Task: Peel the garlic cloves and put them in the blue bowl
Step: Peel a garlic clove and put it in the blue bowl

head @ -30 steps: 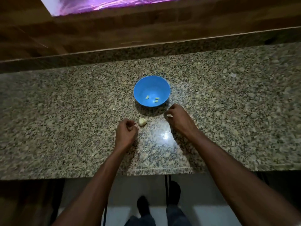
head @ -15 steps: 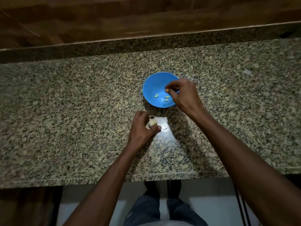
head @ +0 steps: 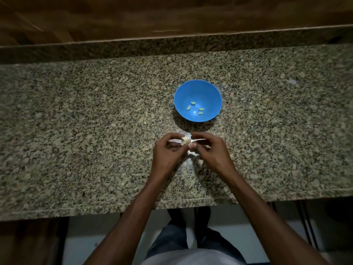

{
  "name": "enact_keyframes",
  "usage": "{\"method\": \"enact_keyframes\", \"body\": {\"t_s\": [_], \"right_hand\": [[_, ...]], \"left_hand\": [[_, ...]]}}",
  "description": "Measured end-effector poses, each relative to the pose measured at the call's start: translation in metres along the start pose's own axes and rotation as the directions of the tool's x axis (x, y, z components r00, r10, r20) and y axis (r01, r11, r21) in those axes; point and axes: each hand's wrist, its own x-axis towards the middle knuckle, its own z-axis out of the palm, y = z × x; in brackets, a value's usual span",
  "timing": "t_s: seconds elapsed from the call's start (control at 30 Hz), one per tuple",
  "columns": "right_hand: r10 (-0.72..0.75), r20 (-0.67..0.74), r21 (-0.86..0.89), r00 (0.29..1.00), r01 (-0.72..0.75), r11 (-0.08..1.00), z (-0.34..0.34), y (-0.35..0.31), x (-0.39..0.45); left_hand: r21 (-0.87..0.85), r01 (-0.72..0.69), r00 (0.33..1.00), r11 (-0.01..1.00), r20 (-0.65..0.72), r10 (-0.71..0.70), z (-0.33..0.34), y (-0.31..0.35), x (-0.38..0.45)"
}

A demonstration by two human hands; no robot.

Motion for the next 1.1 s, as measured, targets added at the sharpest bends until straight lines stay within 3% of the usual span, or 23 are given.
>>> {"method": "enact_keyframes", "body": {"t_s": [0.1, 0.47, 0.7, 1.1], "right_hand": [[0.014, 0.109, 0.095, 0.994, -0.025, 0.995, 0.010, 0.006, -0.005], [0.003, 0.002, 0.124, 1.000, -0.003, 0.992, 0.014, 0.013, -0.006], [0.033, 0.051, 0.193, 0.998, -0.042, 0.980, 0.012, 0.019, -0.003], [0.074, 0.089, 0.030, 0.993, -0.077, 0.997, 0.004, 0.019, 0.010]], "left_hand": [[-0.129, 0.105, 0.994, 0.986, 0.006, -0.105, 0.002, 0.006, -0.009], [-0.142, 0.071, 0.995, 0.987, 0.073, -0.061, -0.001, 0.004, -0.011], [-0.063, 0.036, 0.999, 0.997, 0.005, -0.035, 0.000, 0.008, -0.008], [0.181, 0.062, 0.993, 0.981, -0.105, -0.043, 0.025, -0.010, -0.007]]}}
